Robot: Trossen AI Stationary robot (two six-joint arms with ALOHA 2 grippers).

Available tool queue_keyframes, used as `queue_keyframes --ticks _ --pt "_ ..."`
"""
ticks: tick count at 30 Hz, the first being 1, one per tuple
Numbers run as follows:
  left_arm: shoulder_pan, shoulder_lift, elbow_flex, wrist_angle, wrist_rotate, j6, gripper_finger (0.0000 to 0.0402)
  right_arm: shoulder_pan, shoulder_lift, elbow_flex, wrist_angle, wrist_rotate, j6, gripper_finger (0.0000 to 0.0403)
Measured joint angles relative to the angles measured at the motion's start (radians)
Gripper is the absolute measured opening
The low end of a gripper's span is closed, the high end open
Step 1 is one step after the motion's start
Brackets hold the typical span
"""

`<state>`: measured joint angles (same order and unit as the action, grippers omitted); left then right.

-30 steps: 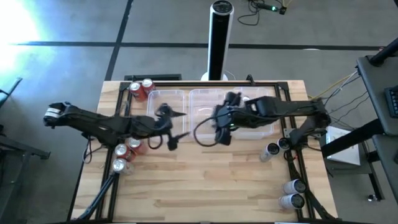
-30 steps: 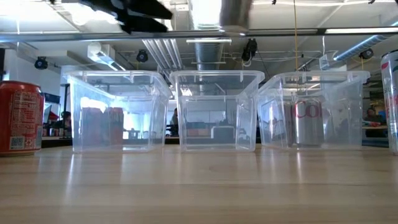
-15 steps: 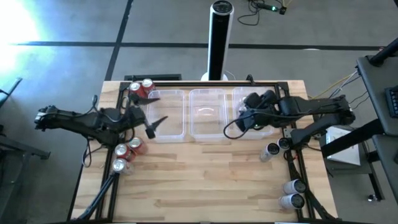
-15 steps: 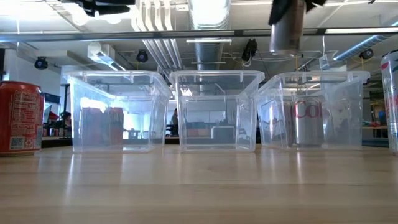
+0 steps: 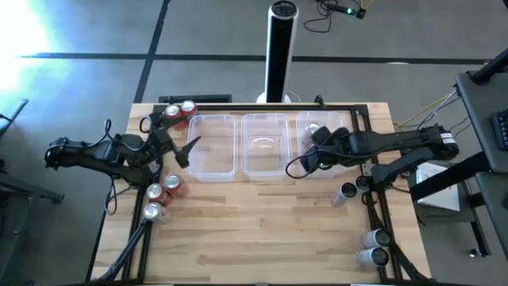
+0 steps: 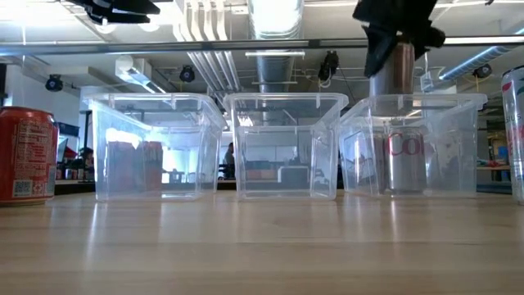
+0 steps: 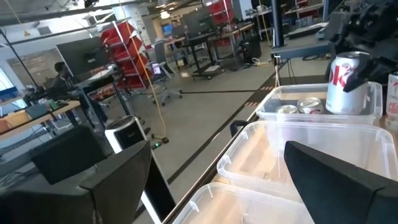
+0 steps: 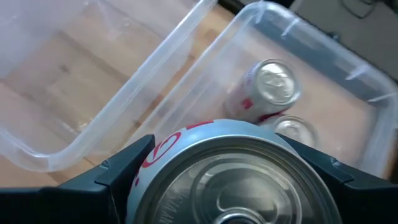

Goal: Sort soda cans
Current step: Put the right red-silver soda can into the right transparent bin

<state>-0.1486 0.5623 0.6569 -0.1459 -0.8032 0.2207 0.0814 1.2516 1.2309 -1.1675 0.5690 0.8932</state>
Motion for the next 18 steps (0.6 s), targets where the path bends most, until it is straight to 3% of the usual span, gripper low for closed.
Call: queue_keyframes --ticks 10,18 --pt "0.000 0.002 -0.005 0.001 0.000 0.005 0.0352 -0.132 -0.039 -0.152 0.192 -0.075 -0.142 0.0286" --pt "0.000 0.009 -0.005 -0.005 0.000 0.003 0.0352 -0.204 -0.051 -0.249 0.394 -0.208 -0.421 0.0286"
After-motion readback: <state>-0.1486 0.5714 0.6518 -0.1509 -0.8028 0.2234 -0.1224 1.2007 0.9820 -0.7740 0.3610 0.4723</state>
